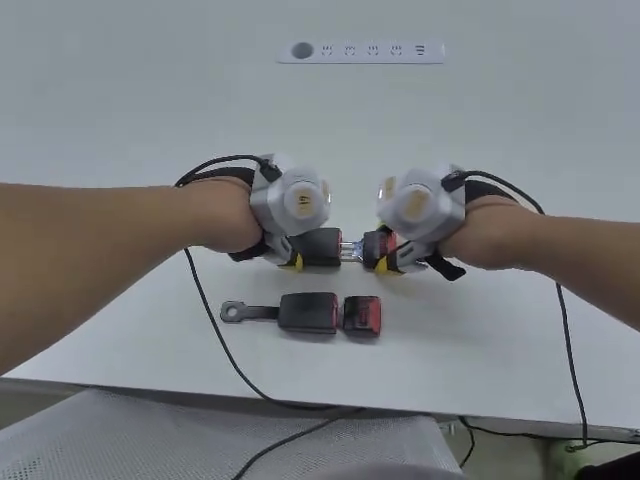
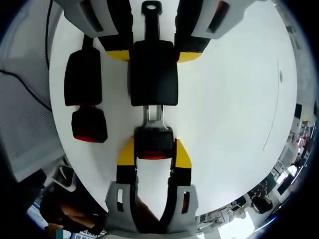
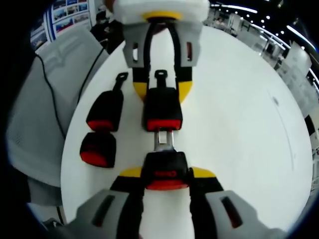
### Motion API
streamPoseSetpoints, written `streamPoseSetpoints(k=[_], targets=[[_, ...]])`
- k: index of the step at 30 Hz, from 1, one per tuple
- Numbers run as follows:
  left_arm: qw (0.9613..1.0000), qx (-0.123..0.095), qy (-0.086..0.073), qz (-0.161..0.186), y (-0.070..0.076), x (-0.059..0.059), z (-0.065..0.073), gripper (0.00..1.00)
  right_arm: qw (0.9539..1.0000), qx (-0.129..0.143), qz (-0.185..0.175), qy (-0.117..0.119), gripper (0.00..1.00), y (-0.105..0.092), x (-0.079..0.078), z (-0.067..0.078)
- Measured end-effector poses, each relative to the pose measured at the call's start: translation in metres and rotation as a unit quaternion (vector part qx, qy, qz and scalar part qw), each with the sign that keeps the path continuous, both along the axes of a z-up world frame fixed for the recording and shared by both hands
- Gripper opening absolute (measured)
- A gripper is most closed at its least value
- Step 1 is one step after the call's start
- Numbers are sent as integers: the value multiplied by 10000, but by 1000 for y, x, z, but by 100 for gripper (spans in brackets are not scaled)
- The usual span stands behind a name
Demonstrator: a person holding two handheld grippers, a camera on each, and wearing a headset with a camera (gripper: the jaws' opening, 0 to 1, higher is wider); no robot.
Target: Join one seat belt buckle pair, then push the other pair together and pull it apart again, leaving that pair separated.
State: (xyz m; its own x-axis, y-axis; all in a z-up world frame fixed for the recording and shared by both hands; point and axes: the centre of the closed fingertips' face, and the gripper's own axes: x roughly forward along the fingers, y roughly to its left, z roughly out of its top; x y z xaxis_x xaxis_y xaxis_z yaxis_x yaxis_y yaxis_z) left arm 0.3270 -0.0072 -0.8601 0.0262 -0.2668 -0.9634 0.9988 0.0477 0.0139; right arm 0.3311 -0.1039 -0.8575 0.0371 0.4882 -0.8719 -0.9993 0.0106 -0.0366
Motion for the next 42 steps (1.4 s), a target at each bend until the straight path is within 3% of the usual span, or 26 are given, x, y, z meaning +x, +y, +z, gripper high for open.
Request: streamPoseSetpoints(k=[9, 14, 23, 27, 33, 39, 42], targets=[[10000, 14, -18, 16, 0, 1, 0, 32, 9995, -216, -199, -97, 34, -52, -1, 0], [10000, 57, -36, 55, 1, 1, 0, 32, 9984, -411, -376, -117, 34, -92, -3, -1], [9998, 165, -6, 145, 1, 1, 0, 32, 9969, -524, -580, -106, 35, -134, -12, 2], [9992, 187, 9, 350, 2, 2, 1, 32, 9961, -579, -628, -199, 39, -141, -11, 6], [9990, 145, -108, 406, 3, 3, 2, 33, 9956, -576, -691, -248, 42, -141, -10, 9], [9990, 148, -231, 353, 13, -3, 5, 38, 9950, -407, -876, -271, 47, -136, -15, 18], [9982, 63, -354, 473, 20, -5, 14, 41, 9940, -255, -1015, -306, 49, -133, -17, 26]])
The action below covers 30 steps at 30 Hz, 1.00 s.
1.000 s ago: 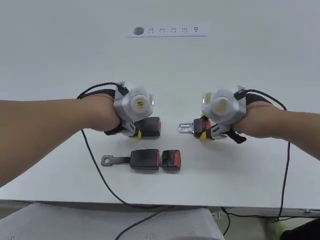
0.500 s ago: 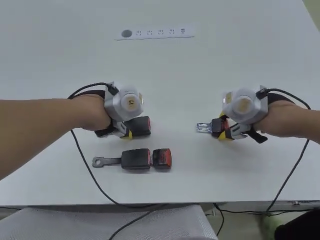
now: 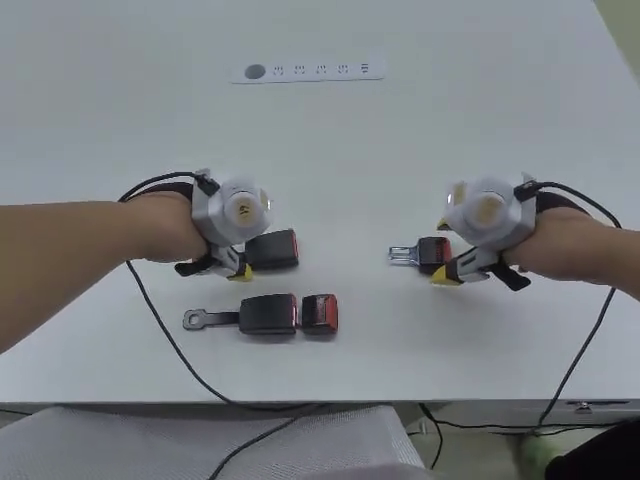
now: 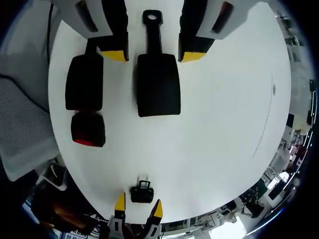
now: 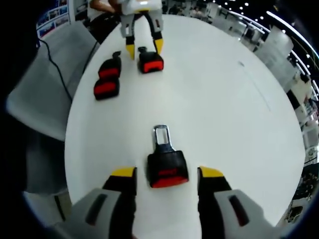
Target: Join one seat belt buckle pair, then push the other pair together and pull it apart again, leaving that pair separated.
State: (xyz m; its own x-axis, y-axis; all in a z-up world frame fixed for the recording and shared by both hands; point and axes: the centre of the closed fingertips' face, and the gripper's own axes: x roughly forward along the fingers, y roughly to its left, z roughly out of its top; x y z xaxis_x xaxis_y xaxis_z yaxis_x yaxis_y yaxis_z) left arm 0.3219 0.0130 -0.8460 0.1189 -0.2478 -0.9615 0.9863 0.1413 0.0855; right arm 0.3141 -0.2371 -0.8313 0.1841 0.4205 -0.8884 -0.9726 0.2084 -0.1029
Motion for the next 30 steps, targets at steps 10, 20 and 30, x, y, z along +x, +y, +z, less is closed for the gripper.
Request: streamPoseSetpoints(k=[10, 20, 30], targets=[[9899, -888, -402, 1030, 24, -17, 45, 54, 9913, 889, -921, -303, 60, 8, -17, 35], [9769, -1363, -662, 1508, 50, -58, 68, 69, 9797, 1305, -1448, -461, 66, 5, -45, 65], [9559, -1839, -875, 2117, 84, -81, 86, 81, 9754, 1454, -1548, -594, 75, 6, -59, 77]])
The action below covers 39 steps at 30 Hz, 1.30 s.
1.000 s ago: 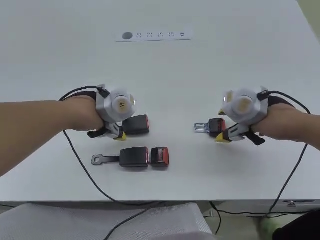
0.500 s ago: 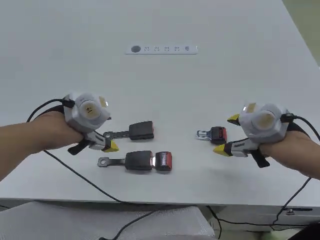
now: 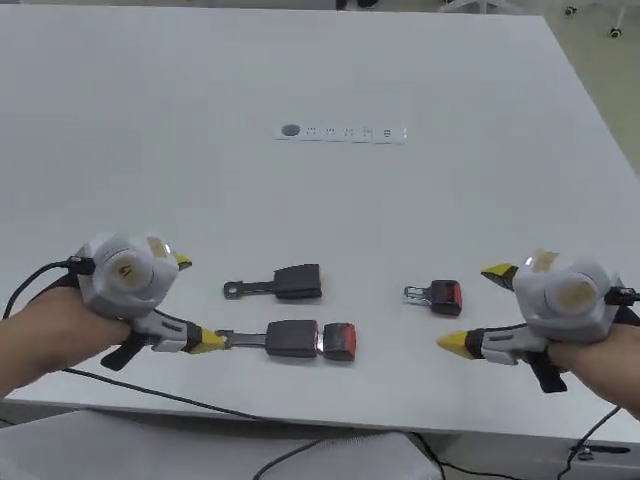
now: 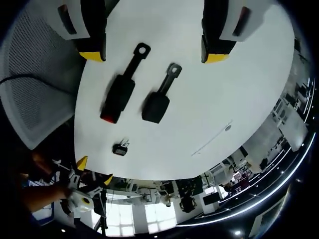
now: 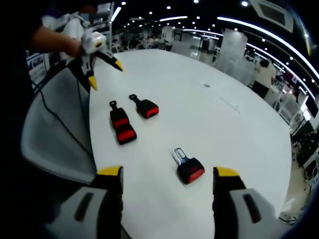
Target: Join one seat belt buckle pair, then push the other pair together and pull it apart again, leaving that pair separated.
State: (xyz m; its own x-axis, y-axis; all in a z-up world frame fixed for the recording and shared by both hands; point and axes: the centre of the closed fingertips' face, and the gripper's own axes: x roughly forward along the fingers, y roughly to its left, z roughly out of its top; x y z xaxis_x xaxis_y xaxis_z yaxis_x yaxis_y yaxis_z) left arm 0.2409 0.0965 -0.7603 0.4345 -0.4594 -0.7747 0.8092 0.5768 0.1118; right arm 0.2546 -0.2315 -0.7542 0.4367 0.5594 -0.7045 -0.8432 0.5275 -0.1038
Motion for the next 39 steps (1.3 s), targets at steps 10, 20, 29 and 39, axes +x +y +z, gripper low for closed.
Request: streamPoseSetpoints(k=[10, 20, 29, 39], targets=[[9987, -264, 114, 411, 32, -29, -2, 100, 9996, 133, -243, 32, 83, -12, -16, 1], [9973, -442, 82, 573, 36, -33, -1, 100, 9988, 292, -382, -44, 100, -9, -22, 7], [9960, -438, -29, 778, 44, -29, 3, 100, 9989, 240, -409, -31, 100, -7, -27, 2], [9957, -340, -52, 863, 43, -37, 4, 100, 9985, 274, -470, -4, 100, -13, -32, 1]])
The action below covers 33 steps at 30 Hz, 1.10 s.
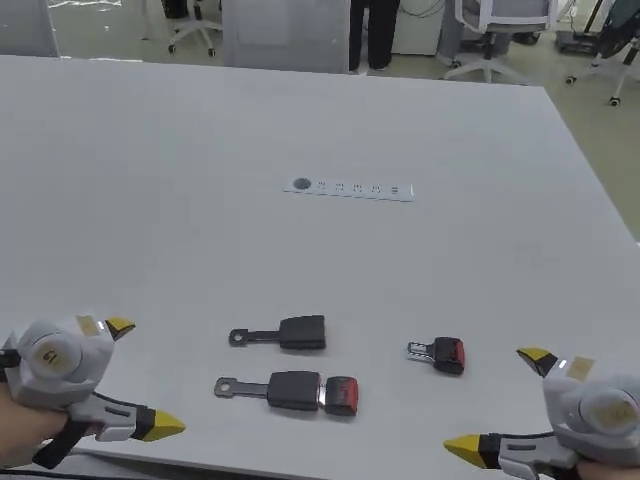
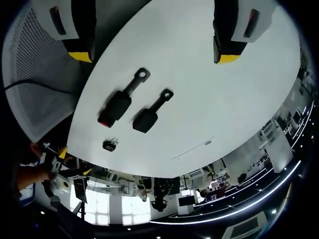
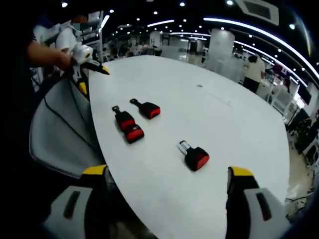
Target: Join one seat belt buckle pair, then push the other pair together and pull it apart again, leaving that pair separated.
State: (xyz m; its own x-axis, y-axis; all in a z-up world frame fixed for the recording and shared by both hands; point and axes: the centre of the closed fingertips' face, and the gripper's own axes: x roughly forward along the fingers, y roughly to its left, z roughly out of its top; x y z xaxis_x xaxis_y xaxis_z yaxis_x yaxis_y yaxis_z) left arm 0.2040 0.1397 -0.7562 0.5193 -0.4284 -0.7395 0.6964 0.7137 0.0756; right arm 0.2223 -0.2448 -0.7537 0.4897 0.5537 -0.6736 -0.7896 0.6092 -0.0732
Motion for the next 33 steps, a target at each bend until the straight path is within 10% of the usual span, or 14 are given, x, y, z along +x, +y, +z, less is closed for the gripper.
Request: streamPoseSetpoints(k=[33], targets=[[9998, 184, 8, -55, -6, -7, -3, 100, 9999, 81, 33, 112, 100, -1, -12, -10]])
